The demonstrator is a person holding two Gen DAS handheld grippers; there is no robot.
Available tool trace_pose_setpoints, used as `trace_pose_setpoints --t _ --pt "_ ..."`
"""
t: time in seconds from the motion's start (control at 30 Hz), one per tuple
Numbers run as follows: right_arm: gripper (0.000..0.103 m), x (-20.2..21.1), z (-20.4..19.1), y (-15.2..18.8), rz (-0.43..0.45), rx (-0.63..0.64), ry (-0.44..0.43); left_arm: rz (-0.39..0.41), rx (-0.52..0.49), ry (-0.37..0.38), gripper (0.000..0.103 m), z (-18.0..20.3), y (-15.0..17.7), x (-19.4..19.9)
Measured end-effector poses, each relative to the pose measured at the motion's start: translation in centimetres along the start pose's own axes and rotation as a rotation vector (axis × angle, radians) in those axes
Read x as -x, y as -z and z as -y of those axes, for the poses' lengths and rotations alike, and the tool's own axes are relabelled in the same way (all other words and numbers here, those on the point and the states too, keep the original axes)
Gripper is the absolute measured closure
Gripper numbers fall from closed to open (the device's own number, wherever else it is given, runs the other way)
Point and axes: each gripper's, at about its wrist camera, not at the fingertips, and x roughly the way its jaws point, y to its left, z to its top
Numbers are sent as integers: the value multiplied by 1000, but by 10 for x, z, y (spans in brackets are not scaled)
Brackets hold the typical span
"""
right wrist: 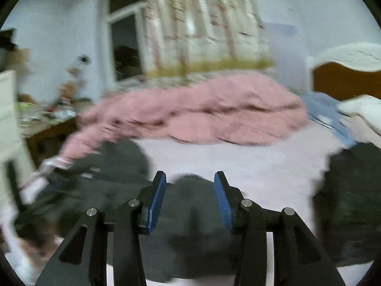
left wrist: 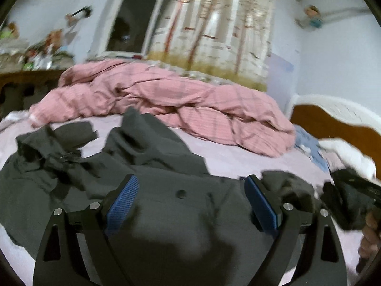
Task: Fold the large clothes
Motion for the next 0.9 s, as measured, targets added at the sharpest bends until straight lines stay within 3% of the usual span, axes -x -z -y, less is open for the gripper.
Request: trace_pose_setpoints --t 0.07,0.13,0.17,0.23,0.33,0.4,0.5,0.57,0.7,0.8,0.9 --pt "60 -25 14 10 -109 -19 76 -26 -43 49 13 14 6 -2" --pt "60 -52 26 20 -253 -21 177 -132 12 180 13 23 19 -15" --pt "60 -61 30 23 -276 -35 191 -188 16 240 14 30 27 -23" --pt "60 -59 34 22 -242 -75 167 -234 -22 343 18 46 31 -24" --pt "60 -38 28 10 -154 -56 169 -198 -44 446 18 68 26 -6" --pt "60 -23 18 5 -94 -11 188 -255 -68 455 18 91 24 -6" --pt "60 -8 14 1 -38 -33 166 -339 -77 411 36 117 24 -21" --pt "60 -9 10 -4 -39 -37 144 -372 -63 411 37 129 25 -34" --pt "54 -14 11 -2 -41 1 238 -452 -14 392 37 146 30 -67" --pt "54 -19 27 -2 -92 -83 185 -501 -30 462 40 157 43 -86" --pt "54 -20 43 -2 -128 -174 97 -497 -94 457 77 167 56 -86"
